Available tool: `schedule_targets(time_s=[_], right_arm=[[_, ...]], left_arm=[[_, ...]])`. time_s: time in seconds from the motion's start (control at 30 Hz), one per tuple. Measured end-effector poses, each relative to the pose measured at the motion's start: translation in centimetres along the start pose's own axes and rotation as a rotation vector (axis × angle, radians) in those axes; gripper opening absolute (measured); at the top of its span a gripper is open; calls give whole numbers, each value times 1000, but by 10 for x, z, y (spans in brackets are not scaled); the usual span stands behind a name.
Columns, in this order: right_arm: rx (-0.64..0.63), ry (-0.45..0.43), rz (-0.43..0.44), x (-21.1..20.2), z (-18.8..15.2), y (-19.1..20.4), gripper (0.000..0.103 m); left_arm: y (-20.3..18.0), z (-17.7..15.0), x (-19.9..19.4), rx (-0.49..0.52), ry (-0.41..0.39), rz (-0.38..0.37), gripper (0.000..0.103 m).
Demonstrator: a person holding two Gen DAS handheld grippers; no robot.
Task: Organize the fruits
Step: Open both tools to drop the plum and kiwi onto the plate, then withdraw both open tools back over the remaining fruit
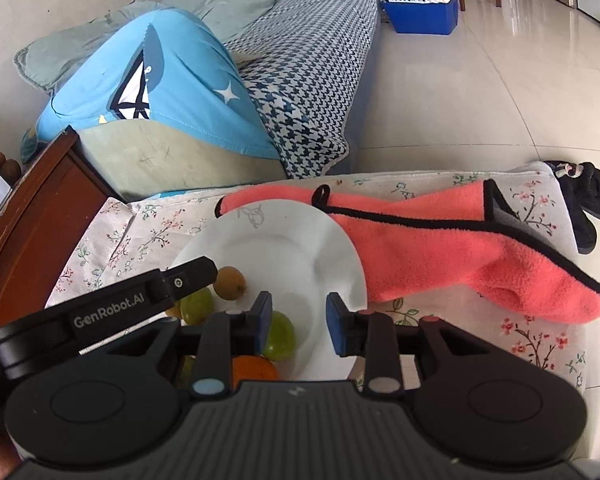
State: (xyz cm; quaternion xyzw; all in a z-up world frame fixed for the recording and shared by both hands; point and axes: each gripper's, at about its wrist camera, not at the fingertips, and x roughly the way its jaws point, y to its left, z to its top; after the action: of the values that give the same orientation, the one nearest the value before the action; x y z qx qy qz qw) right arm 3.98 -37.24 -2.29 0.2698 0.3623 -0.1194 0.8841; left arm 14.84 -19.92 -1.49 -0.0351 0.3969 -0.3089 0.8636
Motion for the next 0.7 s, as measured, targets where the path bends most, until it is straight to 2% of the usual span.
schedule_targets(time_s=[0.2, 0.47, 0.7], right_arm=[[-3, -12, 16, -9, 2, 5, 32], [-30, -9, 47, -25, -5, 16, 33], [-106, -11, 63, -36, -21, 37, 34]], left_arm=[[-1, 4, -25, 7, -20, 38, 61], [7, 0, -69, 27, -32, 115, 65], [31, -6, -99, -37, -40, 165, 65]])
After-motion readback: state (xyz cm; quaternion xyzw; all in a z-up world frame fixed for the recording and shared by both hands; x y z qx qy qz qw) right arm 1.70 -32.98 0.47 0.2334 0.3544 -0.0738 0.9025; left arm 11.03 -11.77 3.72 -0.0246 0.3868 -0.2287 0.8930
